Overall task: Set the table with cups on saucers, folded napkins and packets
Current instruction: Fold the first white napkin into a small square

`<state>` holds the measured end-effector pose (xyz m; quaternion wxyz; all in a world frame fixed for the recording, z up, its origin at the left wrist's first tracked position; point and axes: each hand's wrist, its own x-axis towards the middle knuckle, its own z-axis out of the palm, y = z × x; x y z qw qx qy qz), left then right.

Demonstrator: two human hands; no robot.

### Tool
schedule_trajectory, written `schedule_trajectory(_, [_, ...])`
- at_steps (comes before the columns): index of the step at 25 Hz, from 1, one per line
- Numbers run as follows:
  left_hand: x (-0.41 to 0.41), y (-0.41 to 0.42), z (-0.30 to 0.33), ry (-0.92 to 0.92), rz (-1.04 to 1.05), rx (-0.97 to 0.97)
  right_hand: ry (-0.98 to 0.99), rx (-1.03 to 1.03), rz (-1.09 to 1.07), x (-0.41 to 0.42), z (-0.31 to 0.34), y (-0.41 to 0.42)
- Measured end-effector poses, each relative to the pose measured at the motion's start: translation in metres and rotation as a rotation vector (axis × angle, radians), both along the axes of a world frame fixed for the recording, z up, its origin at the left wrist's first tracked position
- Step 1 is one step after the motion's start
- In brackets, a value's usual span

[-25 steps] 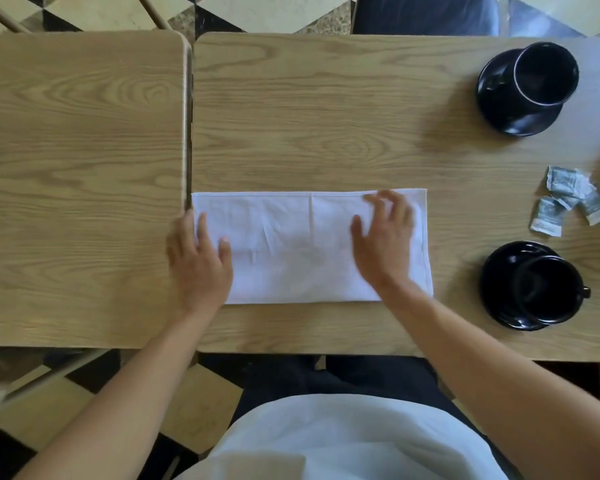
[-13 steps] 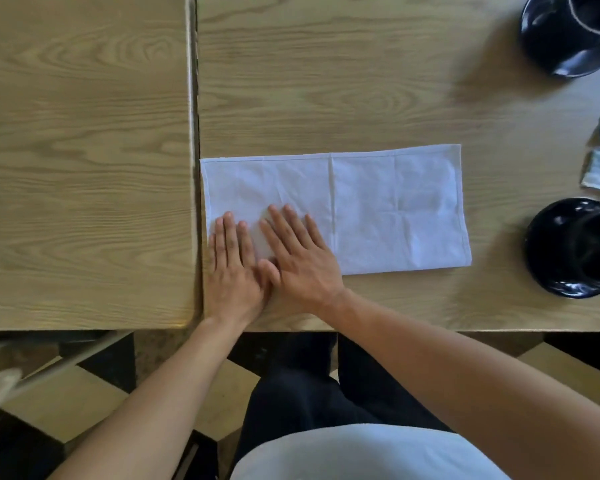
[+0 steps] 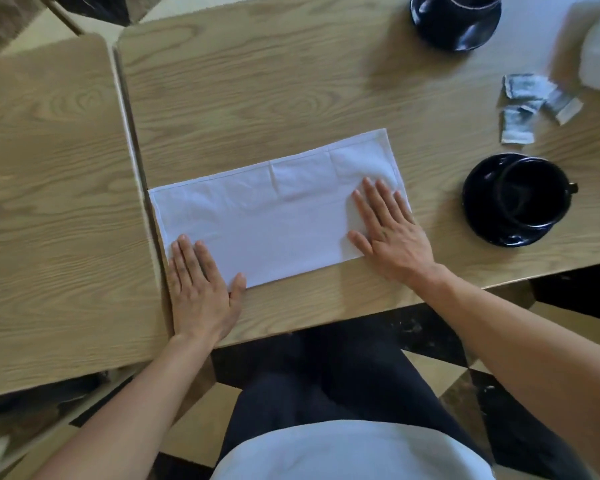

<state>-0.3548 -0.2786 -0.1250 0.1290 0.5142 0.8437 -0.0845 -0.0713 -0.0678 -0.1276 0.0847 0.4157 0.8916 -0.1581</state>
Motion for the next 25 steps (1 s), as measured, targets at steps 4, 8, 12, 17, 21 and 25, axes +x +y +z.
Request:
schedule_trajectory(4, [-0.002, 0.017, 0.018, -0.007, 0.054, 0.089, 0.229, 0.047, -0.384, 0.01, 0.02, 0.002])
schedule_trajectory(8, [0.029, 0.08, 0.032, -0.144, -0.202, 0.339, 0.232, -0.023, -0.814, 0.019, 0.037, -0.013])
schedule_trajectory(12, [0.107, 0.166, 0.04, -0.452, -0.701, 0.288, 0.229, -0.132, -0.935, 0.016, 0.041, -0.019])
schedule_trajectory(17, [0.175, 0.228, 0.046, -0.501, -0.926, 0.004, 0.331, -0.339, -1.014, 0.026, 0.038, -0.007])
schedule_trajectory(21, [0.174, 0.27, 0.053, -0.238, -1.15, -0.242, 0.437, -0.39, -0.957, 0.034, 0.042, -0.004])
schedule_trajectory(25, [0.15, 0.326, 0.081, 0.014, -1.451, -0.24, 0.653, -0.472, -0.996, 0.031, 0.066, 0.003])
